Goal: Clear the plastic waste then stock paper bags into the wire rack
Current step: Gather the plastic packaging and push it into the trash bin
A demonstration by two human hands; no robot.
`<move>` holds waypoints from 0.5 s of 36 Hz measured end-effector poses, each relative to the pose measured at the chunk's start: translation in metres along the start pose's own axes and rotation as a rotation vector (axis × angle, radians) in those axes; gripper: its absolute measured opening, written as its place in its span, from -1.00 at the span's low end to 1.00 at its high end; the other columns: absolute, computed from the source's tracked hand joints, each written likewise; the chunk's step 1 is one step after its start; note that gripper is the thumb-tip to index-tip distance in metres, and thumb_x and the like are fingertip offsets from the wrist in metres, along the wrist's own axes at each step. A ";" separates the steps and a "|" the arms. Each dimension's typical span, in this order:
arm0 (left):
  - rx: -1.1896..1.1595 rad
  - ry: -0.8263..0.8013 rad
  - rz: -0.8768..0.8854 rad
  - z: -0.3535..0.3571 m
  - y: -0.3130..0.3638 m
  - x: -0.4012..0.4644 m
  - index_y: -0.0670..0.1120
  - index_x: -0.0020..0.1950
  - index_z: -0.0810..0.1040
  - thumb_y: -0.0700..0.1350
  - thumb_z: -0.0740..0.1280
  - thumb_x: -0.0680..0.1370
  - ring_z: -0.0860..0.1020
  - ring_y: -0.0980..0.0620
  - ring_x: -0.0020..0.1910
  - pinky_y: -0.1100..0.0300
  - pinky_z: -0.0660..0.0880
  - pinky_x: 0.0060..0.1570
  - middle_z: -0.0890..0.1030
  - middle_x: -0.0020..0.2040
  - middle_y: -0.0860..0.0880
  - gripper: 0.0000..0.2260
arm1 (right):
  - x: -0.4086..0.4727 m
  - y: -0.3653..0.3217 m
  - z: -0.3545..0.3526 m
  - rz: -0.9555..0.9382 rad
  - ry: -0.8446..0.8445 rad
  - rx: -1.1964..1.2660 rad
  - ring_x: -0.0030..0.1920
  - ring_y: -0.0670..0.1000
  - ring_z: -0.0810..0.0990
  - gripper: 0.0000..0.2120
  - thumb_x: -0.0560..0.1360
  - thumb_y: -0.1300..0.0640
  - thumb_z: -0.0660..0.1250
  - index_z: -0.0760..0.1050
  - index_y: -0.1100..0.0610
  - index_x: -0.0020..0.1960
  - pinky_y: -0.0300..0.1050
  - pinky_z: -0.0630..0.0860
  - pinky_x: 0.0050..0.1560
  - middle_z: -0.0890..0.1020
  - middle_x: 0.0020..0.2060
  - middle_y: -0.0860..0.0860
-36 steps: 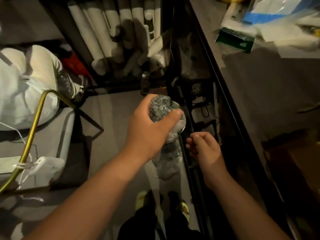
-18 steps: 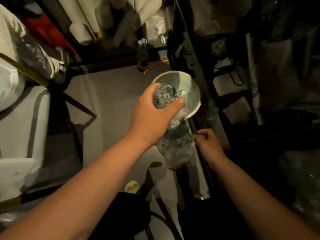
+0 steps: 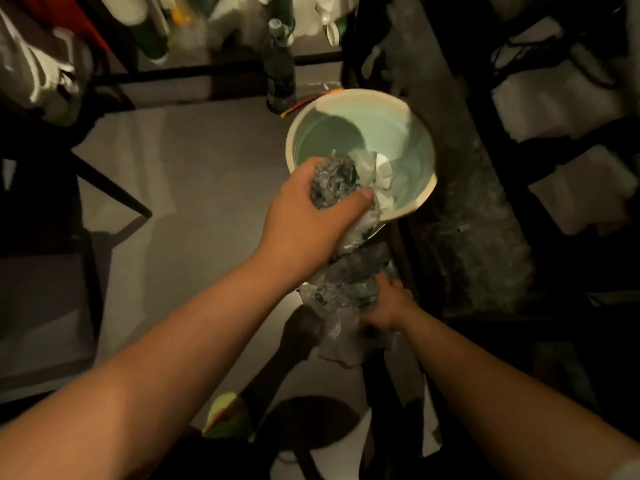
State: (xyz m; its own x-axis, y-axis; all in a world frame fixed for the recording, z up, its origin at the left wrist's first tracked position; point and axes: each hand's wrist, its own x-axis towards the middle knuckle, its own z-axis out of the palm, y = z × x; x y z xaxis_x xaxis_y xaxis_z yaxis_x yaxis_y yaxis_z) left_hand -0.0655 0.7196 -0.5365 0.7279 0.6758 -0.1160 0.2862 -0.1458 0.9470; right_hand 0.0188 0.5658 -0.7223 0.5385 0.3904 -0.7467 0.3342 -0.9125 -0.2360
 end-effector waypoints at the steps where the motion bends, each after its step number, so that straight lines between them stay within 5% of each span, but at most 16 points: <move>1: 0.003 -0.003 0.001 0.003 -0.010 0.002 0.09 0.00 0.53 0.10 0.43 0.37 0.63 0.07 -0.07 -0.10 0.60 -0.06 0.65 -0.08 0.08 -0.75 | 0.014 0.002 0.011 -0.012 -0.003 -0.045 0.52 0.22 0.14 -0.01 0.31 -0.16 0.53 0.08 0.04 0.55 0.02 0.20 0.49 0.12 0.53 0.17; 4: 0.006 -0.004 0.001 0.006 -0.030 0.007 0.12 -0.03 0.52 0.06 0.45 0.41 0.65 0.08 -0.11 -0.11 0.61 -0.13 0.66 -0.10 0.09 -0.80 | 0.050 0.007 0.041 0.013 -0.002 -0.105 0.57 0.19 -0.06 0.12 0.26 -0.23 0.55 -0.06 -0.02 0.59 0.11 0.09 0.53 -0.07 0.58 0.14; 9: -0.002 0.034 0.026 0.008 -0.058 0.012 0.11 -0.04 0.52 -0.03 0.46 0.46 0.62 0.23 -0.15 0.22 0.56 -0.13 0.64 -0.16 0.15 -0.84 | 0.083 0.007 0.074 -0.003 -0.119 -0.306 0.55 0.27 -0.25 0.17 0.29 -0.16 0.56 -0.20 -0.09 0.59 0.33 -0.02 0.50 -0.34 0.55 0.15; 12: -0.007 0.030 0.036 0.010 -0.064 0.019 0.06 -0.01 0.53 -0.05 0.46 0.46 0.62 0.25 -0.16 0.33 0.55 -0.18 0.64 -0.15 0.13 -0.83 | 0.103 0.012 0.088 -0.006 -0.118 -0.364 0.53 0.34 -0.29 0.20 0.28 -0.19 0.56 -0.26 -0.14 0.58 0.47 -0.05 0.44 -0.37 0.54 0.14; 18: 0.006 0.005 0.052 0.011 -0.064 0.028 0.02 0.08 0.53 -0.04 0.45 0.47 0.65 0.17 -0.12 0.21 0.61 -0.12 0.66 -0.07 0.07 -0.78 | 0.131 0.034 0.097 0.025 -0.075 -0.402 0.52 0.37 -0.29 0.23 0.26 -0.28 0.54 -0.32 -0.20 0.55 0.51 -0.06 0.41 -0.34 0.55 0.13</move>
State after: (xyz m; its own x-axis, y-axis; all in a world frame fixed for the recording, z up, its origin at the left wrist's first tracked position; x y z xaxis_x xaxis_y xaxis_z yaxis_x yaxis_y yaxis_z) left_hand -0.0568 0.7398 -0.6034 0.7387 0.6709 -0.0650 0.2519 -0.1854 0.9498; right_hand 0.0255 0.5737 -0.8887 0.4973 0.3449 -0.7960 0.6057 -0.7950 0.0339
